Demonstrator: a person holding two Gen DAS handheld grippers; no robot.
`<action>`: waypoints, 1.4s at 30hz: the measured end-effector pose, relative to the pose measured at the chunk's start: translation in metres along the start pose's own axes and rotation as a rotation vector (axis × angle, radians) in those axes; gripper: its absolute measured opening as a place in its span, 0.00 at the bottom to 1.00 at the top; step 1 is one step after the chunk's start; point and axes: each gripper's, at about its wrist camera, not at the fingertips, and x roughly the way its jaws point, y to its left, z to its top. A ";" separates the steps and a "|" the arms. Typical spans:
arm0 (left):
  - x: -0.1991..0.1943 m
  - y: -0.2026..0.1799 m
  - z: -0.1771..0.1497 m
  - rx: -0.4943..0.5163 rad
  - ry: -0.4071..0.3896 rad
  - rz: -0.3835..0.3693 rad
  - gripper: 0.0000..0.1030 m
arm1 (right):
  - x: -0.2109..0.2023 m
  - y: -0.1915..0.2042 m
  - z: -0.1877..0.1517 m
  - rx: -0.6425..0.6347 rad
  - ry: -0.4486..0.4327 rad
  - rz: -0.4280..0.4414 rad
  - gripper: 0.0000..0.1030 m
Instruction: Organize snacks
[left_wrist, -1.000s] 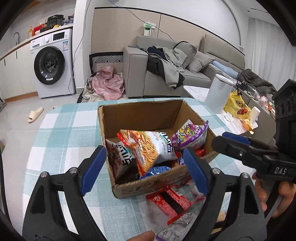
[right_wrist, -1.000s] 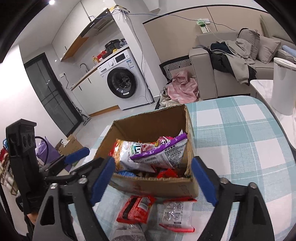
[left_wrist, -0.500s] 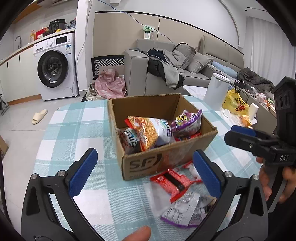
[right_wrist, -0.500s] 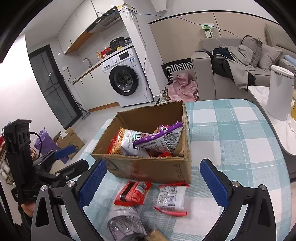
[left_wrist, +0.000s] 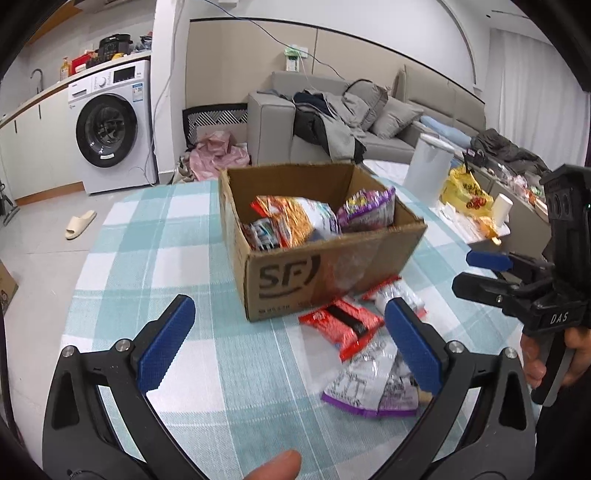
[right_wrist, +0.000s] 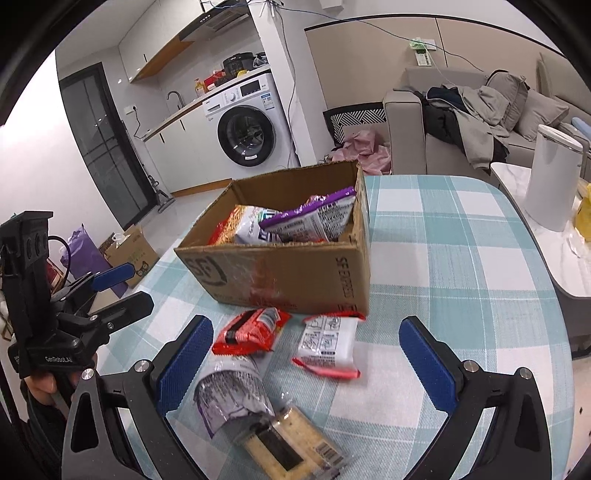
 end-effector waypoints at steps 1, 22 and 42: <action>0.000 -0.002 -0.003 0.005 0.002 0.002 0.99 | 0.000 0.000 -0.002 0.001 0.006 -0.003 1.00; 0.014 -0.028 -0.029 0.063 0.085 -0.021 0.99 | 0.005 -0.011 -0.039 -0.065 0.146 -0.033 1.00; 0.040 -0.050 -0.050 0.119 0.161 -0.046 0.99 | 0.021 0.010 -0.061 -0.224 0.258 -0.009 1.00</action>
